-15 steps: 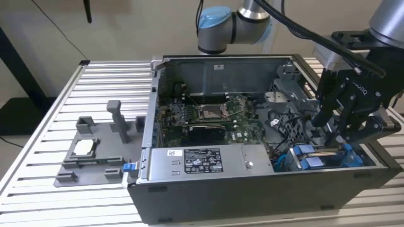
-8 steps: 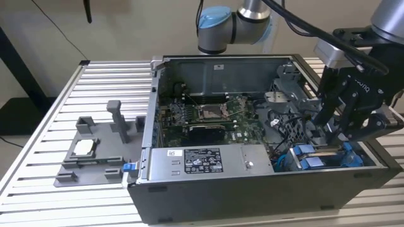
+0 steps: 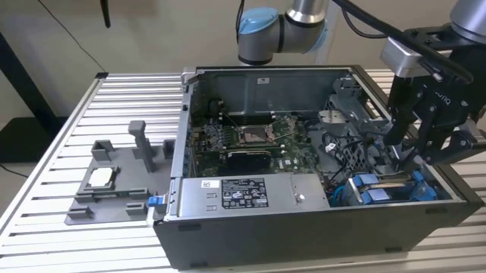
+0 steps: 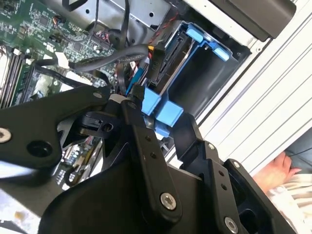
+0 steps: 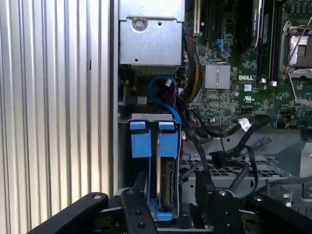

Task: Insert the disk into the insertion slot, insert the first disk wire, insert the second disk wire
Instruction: 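Insert the first disk wire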

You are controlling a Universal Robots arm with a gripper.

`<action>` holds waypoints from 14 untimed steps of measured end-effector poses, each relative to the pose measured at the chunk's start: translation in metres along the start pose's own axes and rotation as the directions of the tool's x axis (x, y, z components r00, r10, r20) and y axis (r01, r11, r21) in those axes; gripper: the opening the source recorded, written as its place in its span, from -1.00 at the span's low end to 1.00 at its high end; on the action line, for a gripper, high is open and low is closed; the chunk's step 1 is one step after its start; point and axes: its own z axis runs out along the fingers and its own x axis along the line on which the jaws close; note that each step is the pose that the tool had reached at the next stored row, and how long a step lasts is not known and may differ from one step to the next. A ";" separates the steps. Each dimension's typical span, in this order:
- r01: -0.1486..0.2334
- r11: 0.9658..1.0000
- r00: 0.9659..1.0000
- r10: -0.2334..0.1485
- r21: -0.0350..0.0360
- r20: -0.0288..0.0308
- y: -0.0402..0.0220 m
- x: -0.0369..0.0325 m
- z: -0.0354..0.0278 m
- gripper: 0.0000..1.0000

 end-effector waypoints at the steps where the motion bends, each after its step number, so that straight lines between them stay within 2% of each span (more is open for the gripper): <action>1: 0.000 1.000 1.000 0.000 0.003 0.000 0.0000 -0.0002 -0.0014 0.04; 2: 0.000 1.000 1.000 0.000 0.008 0.000 0.0000 -0.0006 -0.0016 0.04; 3: 0.001 1.000 1.000 -0.001 0.019 0.000 0.0000 -0.0019 -0.0015 0.04; 4: 0.002 0.999 1.000 -0.002 0.035 0.000 -0.0001 -0.0032 -0.0015 0.04; 5: 0.004 0.999 1.000 -0.004 0.053 0.000 -0.0001 -0.0049 -0.0014 0.04; 8: 0.017 0.994 1.000 -0.016 0.103 -0.001 0.0000 -0.0094 -0.0007 0.04; 9: 0.025 0.994 1.000 -0.024 0.109 -0.002 -0.0001 -0.0096 -0.0003 0.04; 14: 0.080 0.991 0.997 -0.080 0.107 -0.001 -0.0019 -0.0095 0.0017 0.04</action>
